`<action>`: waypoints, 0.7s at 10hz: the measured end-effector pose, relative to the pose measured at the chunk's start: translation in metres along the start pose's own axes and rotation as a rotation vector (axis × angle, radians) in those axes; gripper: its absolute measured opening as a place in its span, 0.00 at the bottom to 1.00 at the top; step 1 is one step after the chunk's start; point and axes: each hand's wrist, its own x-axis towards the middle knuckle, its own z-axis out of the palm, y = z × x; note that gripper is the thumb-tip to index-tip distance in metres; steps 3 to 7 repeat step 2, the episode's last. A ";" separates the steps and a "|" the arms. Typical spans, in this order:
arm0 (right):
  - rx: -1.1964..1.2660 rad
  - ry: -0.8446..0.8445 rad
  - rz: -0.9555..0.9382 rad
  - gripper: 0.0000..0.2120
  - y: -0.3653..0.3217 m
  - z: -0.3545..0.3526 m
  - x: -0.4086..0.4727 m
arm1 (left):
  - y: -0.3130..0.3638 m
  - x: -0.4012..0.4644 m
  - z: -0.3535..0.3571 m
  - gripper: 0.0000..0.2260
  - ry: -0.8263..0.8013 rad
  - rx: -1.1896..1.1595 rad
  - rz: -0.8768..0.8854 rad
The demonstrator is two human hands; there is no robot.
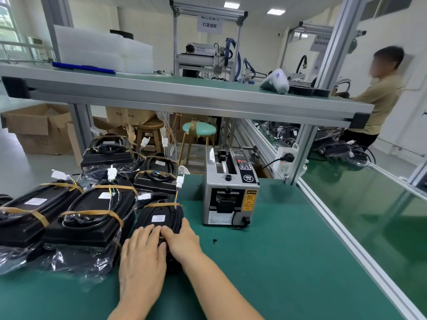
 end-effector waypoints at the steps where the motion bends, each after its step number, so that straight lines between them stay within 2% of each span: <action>1: -0.084 -0.003 -0.028 0.32 0.001 0.000 0.000 | 0.002 0.000 -0.003 0.19 -0.001 0.014 0.000; 2: -0.227 0.090 -0.068 0.30 0.003 -0.003 -0.005 | 0.004 0.002 -0.010 0.19 -0.024 0.071 0.017; 7: -0.227 0.090 -0.068 0.30 0.003 -0.003 -0.005 | 0.004 0.002 -0.010 0.19 -0.024 0.071 0.017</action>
